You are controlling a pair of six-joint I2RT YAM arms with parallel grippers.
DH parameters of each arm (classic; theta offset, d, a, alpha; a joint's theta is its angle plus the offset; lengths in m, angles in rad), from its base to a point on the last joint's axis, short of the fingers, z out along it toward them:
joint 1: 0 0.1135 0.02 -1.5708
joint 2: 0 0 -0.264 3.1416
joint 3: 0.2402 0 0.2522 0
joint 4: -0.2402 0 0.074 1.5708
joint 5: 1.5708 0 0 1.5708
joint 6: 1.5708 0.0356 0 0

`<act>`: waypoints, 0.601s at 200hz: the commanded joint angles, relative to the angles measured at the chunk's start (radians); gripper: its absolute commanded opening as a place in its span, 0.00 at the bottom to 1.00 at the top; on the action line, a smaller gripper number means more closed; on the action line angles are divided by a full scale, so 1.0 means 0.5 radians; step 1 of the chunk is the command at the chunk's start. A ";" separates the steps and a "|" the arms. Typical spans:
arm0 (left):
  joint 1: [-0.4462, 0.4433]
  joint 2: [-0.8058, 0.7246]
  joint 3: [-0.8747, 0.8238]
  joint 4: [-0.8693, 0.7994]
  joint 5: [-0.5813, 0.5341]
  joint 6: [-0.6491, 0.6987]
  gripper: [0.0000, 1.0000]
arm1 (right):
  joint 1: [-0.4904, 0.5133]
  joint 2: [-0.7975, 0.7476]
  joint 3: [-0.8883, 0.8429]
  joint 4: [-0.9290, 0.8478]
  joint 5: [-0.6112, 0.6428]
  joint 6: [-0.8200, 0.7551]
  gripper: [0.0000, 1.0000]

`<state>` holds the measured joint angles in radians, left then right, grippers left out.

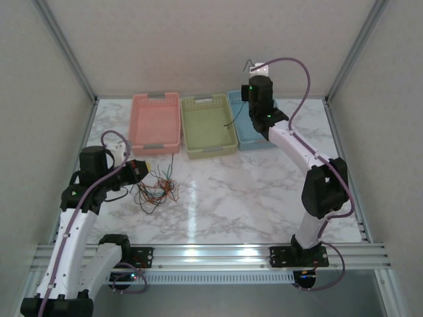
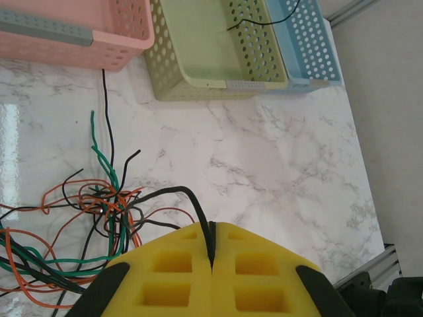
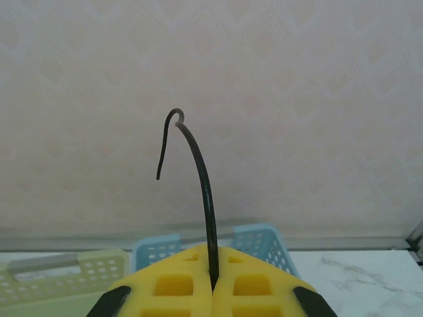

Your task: Untangle the cables

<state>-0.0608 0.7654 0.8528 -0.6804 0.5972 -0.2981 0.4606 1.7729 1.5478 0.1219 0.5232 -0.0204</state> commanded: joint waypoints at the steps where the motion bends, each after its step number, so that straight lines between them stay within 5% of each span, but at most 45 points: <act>1: 0.015 -0.020 -0.024 0.005 -0.003 0.032 0.00 | 0.003 -0.051 0.048 0.221 0.132 -0.160 0.00; 54: 0.014 -0.002 -0.024 0.006 0.005 0.032 0.00 | -0.025 0.003 0.369 0.004 0.096 -0.111 0.00; 120: 0.011 -0.002 -0.024 0.004 0.009 0.032 0.00 | -0.002 0.138 0.316 0.531 0.312 -0.441 0.00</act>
<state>-0.0608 0.7681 0.8524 -0.6804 0.5972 -0.2981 0.4541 1.7828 1.6848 0.2325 0.5823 -0.1204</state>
